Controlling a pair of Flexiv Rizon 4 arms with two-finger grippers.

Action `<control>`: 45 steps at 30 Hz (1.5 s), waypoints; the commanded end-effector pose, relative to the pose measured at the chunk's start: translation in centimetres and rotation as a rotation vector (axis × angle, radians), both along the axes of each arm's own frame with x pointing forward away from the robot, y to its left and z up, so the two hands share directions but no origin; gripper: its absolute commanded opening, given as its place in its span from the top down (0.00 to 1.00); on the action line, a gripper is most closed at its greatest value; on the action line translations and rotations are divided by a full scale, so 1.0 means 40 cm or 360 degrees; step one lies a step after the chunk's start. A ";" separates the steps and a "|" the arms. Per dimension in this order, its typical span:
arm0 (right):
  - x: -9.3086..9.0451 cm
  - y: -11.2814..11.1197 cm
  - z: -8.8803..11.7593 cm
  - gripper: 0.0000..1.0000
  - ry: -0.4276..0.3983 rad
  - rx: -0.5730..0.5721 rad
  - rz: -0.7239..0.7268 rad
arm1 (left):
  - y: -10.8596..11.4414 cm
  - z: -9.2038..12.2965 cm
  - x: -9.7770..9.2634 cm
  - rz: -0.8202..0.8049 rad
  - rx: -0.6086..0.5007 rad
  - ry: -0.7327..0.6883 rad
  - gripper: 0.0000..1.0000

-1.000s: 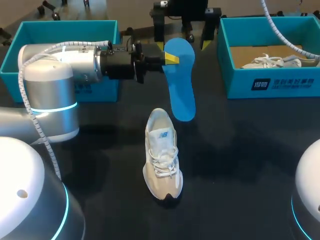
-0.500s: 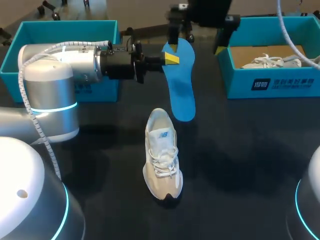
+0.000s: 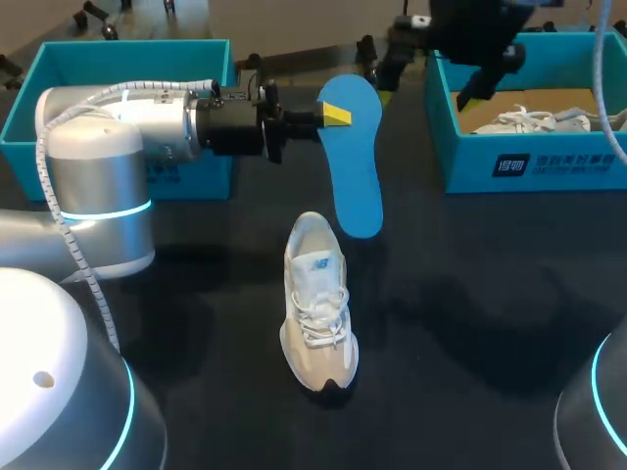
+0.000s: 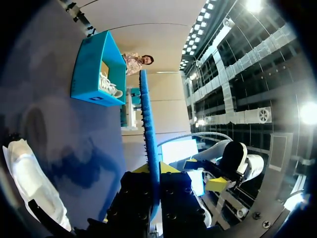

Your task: Take the shoe out of the shoebox, open the shoe tongue, remove and reinsert the insole, then place the shoe into the shoebox

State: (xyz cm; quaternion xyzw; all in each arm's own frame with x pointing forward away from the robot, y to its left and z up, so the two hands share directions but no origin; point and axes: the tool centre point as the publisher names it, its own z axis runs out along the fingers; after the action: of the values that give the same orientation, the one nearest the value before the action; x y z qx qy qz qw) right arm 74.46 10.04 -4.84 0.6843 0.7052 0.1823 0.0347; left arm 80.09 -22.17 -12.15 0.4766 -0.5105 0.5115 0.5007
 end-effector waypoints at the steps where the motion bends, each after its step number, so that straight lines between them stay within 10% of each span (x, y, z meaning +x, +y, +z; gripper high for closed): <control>1: -0.007 -0.036 -0.024 0.00 -0.0091 0.0503 0.0135 | -0.003 -0.001 0.001 -0.0001 0.0002 0.0000 1.00; 45: 0.066 -0.134 -0.160 0.00 -0.0057 0.1446 0.0507 | -0.003 -0.001 0.001 -0.0001 0.0002 0.0000 1.00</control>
State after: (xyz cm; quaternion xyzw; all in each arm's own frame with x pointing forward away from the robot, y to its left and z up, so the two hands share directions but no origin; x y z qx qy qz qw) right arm 76.67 4.72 -10.72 0.5537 0.6725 0.4386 -0.2208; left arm 80.08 -22.17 -12.15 0.4766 -0.5105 0.5115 0.5007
